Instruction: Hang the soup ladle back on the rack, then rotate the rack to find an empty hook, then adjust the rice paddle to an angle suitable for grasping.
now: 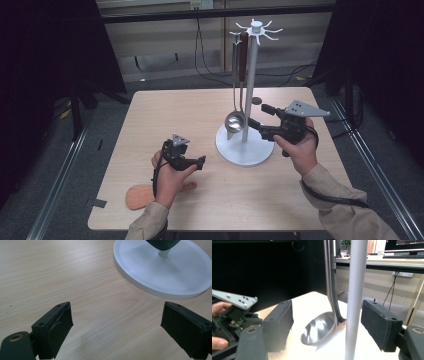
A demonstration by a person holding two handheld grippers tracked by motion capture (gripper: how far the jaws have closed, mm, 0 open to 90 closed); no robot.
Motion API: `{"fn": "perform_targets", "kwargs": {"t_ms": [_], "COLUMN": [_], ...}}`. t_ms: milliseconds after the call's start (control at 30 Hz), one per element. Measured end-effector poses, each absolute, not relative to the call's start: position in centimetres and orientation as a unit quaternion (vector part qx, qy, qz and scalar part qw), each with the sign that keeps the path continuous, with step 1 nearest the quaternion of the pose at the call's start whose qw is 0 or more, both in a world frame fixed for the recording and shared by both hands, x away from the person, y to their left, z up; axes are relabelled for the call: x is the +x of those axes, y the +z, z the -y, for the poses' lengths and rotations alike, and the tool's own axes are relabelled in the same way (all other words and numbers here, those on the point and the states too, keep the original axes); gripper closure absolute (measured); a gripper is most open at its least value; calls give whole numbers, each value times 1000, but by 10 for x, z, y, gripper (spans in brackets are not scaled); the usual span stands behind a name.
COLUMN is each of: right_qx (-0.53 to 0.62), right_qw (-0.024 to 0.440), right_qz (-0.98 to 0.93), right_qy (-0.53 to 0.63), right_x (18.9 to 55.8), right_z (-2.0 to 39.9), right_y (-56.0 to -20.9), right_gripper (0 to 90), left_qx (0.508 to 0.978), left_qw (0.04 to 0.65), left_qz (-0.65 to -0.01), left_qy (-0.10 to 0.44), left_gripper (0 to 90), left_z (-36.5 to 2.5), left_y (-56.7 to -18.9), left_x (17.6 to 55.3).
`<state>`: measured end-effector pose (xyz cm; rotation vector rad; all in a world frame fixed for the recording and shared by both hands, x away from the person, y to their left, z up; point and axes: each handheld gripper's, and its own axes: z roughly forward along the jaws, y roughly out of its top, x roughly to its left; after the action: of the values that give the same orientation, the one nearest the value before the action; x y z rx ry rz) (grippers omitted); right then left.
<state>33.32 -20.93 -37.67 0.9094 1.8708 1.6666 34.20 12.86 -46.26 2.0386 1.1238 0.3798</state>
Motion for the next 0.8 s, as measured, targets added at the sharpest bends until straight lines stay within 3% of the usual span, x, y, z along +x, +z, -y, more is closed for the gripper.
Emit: {"fn": "perform_targets", "kwargs": {"t_ms": [800], "right_qx": [339], "right_qw": [217], "right_qz": [-708], "right_qy": [580], "right_x": [325], "right_z": [208], "right_y": [-414], "right_gripper": [190], "left_qx": [804], "left_qw": [377], "left_qz": [-438], "left_qy": [143], "left_gripper": [97], "left_z": [-139], "left_y": [-464], "left_x": [337]}}
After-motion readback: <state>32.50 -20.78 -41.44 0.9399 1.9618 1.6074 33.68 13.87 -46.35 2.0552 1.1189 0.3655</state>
